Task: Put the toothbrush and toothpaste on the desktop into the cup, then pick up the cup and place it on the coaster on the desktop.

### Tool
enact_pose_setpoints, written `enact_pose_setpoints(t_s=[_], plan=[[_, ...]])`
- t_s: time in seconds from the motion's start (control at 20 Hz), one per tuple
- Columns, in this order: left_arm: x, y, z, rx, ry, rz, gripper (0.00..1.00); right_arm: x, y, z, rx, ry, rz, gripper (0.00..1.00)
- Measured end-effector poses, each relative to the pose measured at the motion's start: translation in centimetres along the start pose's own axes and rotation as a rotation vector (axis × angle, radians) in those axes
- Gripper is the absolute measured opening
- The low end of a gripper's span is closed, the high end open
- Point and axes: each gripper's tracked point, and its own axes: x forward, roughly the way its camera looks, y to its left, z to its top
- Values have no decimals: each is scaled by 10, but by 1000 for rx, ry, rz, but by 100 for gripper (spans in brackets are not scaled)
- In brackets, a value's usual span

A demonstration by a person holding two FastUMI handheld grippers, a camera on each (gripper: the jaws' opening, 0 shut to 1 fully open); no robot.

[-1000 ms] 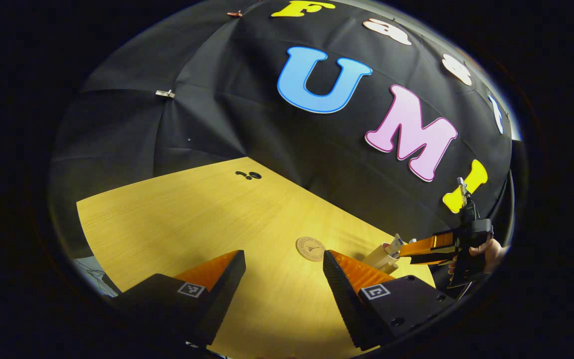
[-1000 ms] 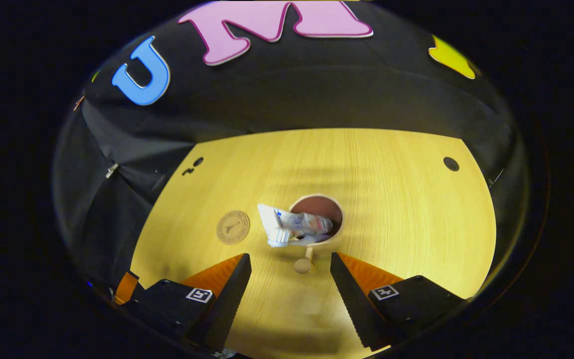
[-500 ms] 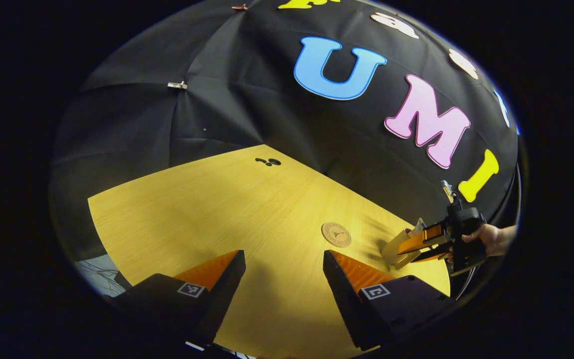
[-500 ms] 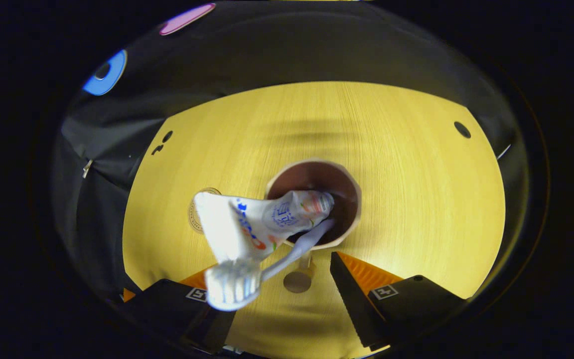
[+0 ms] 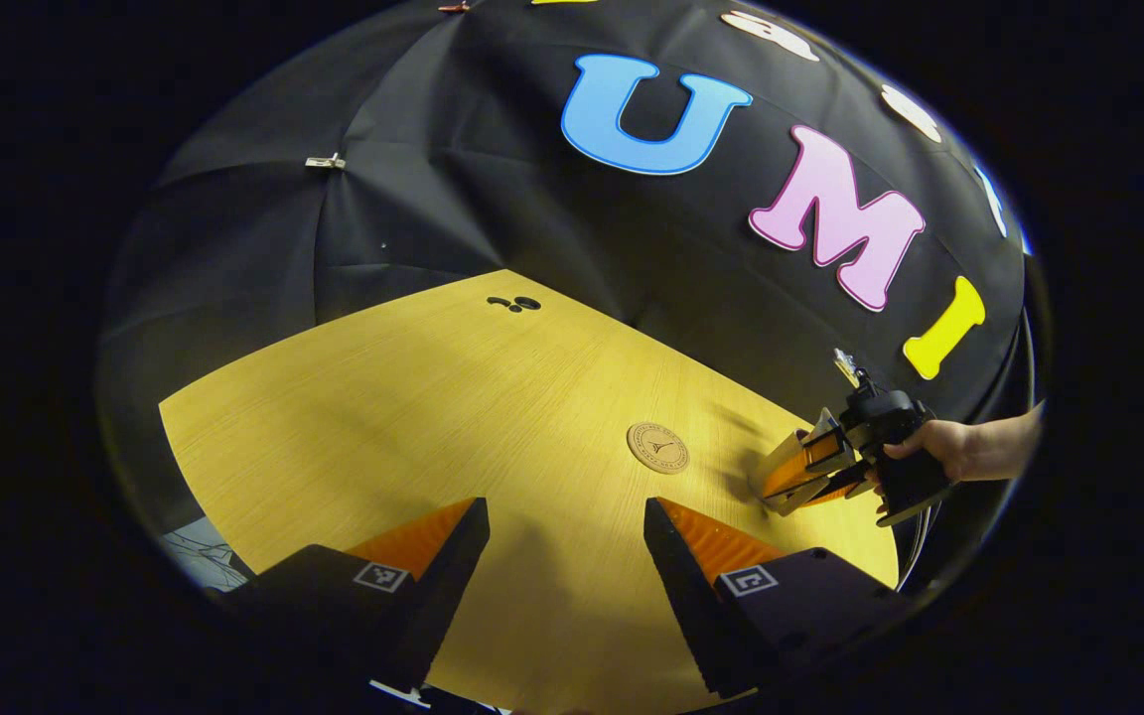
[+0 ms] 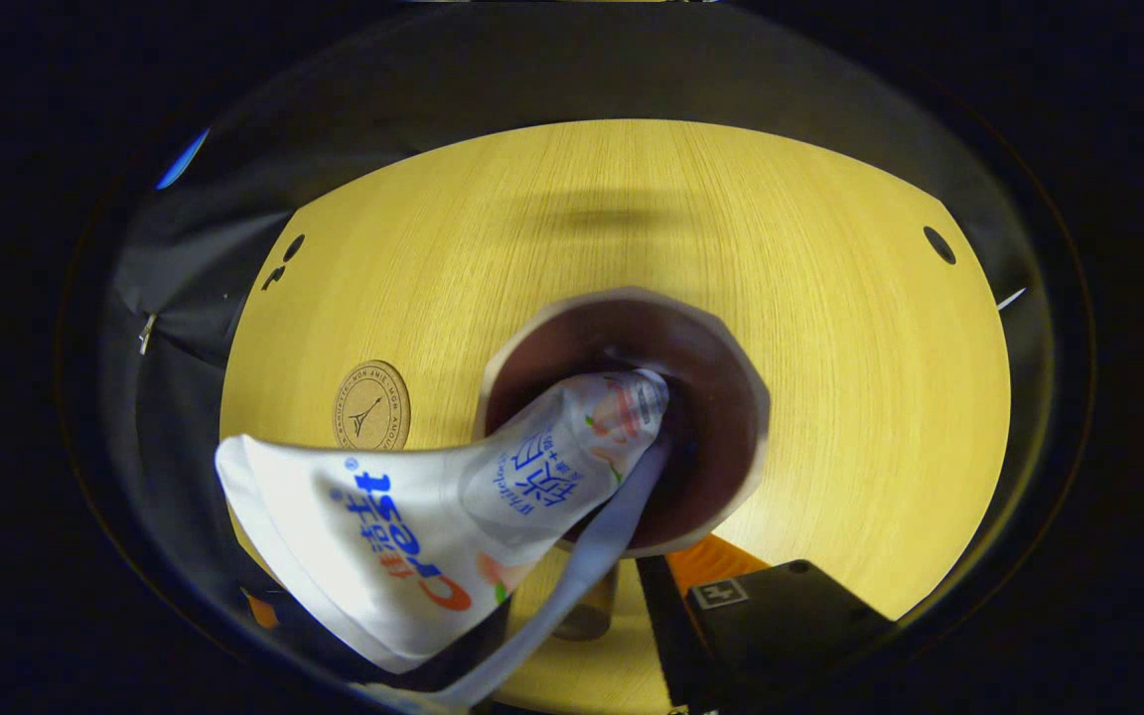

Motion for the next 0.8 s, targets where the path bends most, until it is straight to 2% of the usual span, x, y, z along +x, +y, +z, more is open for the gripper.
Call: enact_pose_setpoints(t_s=[0.15, 0.25, 0.5, 0.8], plan=[[0, 1, -3, -4, 9, -2, 98, 4, 1, -3, 5, 23, -7, 68], [-1, 3, -6, -2, 19, 0, 98, 7, 1, -3, 2, 26, -18, 51], [-1, 6, -8, 3, 36, 0, 98, 3, 1, -5, -34, 36, -54, 37], [1, 3, -11, 26, 53, -12, 98, -3, 7, -4, -58, 28, -35, 36]])
